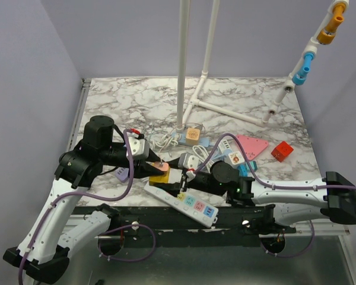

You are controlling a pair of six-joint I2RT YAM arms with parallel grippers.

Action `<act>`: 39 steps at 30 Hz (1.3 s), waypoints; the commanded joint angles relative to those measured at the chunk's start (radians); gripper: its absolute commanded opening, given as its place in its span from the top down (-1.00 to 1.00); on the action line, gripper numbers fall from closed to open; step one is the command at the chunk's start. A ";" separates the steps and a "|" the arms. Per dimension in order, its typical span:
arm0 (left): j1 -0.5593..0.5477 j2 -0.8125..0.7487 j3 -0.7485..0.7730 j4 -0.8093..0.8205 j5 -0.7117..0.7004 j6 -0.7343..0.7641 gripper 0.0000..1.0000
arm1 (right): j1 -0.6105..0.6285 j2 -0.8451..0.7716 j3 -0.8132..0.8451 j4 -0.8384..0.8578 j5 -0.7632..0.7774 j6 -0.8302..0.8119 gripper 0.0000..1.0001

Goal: Pull the plug off the socket
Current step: Remove the plug from the socket.

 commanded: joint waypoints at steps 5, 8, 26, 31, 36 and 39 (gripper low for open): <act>0.021 0.040 0.025 0.103 0.115 -0.009 1.00 | 0.013 0.043 0.024 -0.115 -0.059 0.037 0.53; 0.021 0.045 0.040 0.103 0.132 -0.001 1.00 | 0.012 0.032 0.027 -0.194 -0.045 0.045 0.61; 0.021 0.034 0.118 0.035 0.221 0.011 1.00 | 0.012 0.036 -0.060 -0.299 0.003 0.081 0.99; 0.021 0.026 0.129 0.044 0.261 -0.011 1.00 | 0.010 0.110 -0.027 -0.370 0.007 0.083 0.99; 0.023 0.016 0.126 0.029 0.236 0.010 1.00 | 0.003 0.114 0.011 -0.380 0.040 0.096 0.99; 0.041 0.004 0.113 0.013 0.214 0.033 1.00 | 0.000 0.053 0.007 -0.380 0.076 0.104 0.99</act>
